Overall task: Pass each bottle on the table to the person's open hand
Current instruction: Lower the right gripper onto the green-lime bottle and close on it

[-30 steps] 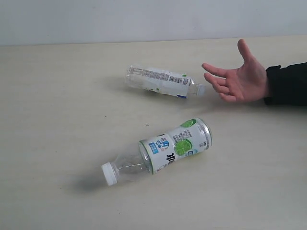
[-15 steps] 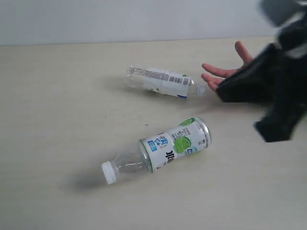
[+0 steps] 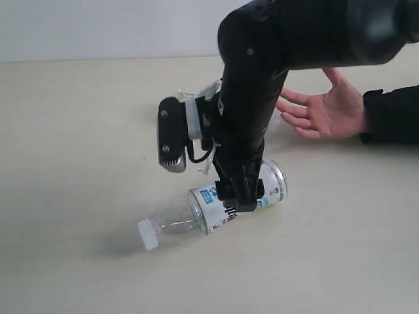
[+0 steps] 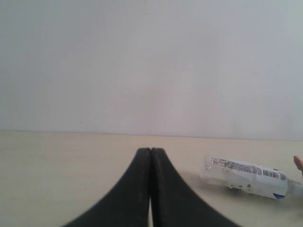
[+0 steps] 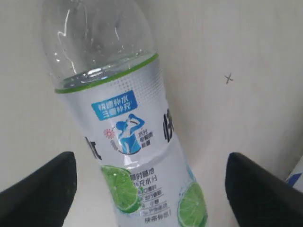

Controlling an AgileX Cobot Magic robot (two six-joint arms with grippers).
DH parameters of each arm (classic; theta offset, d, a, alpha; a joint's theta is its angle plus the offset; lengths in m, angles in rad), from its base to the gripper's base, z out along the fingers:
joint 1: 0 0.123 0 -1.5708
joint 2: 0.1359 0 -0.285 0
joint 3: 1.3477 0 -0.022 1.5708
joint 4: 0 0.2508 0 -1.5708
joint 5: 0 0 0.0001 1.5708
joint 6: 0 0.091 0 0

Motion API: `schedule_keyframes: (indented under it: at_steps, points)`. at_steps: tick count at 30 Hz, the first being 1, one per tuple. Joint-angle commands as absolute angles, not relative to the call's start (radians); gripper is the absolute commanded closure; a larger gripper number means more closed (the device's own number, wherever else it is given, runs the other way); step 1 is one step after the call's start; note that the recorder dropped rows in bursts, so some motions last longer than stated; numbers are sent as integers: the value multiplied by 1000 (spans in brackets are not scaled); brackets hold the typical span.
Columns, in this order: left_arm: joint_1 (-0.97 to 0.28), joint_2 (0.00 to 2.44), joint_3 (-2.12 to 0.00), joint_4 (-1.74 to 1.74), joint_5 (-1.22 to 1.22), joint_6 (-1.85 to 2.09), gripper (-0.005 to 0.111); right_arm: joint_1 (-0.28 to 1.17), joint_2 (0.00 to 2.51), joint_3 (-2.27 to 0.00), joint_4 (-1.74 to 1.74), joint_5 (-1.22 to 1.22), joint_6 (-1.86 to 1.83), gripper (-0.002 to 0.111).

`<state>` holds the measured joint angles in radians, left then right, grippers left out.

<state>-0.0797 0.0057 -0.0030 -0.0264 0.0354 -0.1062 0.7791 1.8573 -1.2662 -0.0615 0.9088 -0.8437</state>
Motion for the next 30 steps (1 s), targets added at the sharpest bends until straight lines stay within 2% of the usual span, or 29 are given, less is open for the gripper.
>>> schedule_keyframes:
  at_steps: [1,23,26,28,30]
  points:
    - [-77,0,0,-30,34,-110,107,816,1901,-1275,-174,864,-842,27]
    - [-77,0,0,-30,34,-108,107,826,2000,-1275,-192,833,-757,28]
    - [-77,0,0,-30,34,-108,107,826,2001,-1275,-187,820,-735,33]
    - [-77,0,0,-30,34,-110,107,826,2001,-1275,-183,820,-686,43]
    - [-77,0,0,-30,34,-110,107,826,2003,-1275,-183,822,-629,58]
